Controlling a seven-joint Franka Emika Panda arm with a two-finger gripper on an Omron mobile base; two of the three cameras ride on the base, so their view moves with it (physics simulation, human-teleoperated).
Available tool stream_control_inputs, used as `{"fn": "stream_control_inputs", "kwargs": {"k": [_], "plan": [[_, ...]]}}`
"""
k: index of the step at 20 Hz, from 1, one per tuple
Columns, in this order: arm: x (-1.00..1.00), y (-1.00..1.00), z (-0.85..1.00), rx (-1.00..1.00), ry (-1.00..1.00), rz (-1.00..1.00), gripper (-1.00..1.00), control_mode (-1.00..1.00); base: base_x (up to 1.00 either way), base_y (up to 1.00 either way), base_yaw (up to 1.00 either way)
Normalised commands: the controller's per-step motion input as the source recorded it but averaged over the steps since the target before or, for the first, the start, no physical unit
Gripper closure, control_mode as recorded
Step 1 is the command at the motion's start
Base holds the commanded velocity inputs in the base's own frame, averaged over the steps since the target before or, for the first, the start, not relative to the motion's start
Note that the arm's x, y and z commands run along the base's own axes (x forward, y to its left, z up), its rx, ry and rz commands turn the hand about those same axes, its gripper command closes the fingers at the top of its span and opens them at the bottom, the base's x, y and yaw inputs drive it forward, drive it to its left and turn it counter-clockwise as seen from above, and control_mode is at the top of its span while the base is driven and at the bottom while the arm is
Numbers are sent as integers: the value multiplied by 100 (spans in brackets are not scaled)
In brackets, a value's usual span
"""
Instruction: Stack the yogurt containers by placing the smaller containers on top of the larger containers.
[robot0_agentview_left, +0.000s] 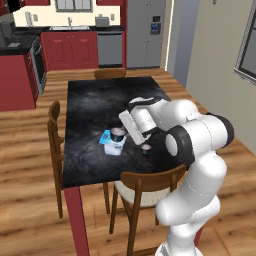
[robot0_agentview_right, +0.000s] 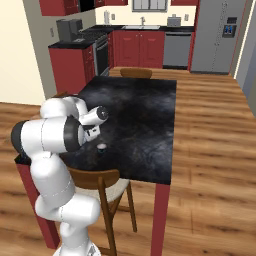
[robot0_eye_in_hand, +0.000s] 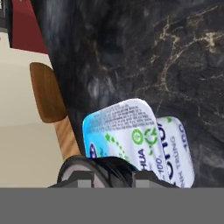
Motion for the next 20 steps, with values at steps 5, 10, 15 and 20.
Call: {"fn": "stream_control_inputs", "kwargs": {"k": [5,10,15,20], "plan": [[20,10,-11,0,0,0,100,-100,0,0,0],[14,1,-24,0,0,0,100,-100,0,0,0],[2,0,-23,0,0,0,100,-100,0,0,0],[0,0,-17,0,0,0,-100,-100,0,0,0]]}}
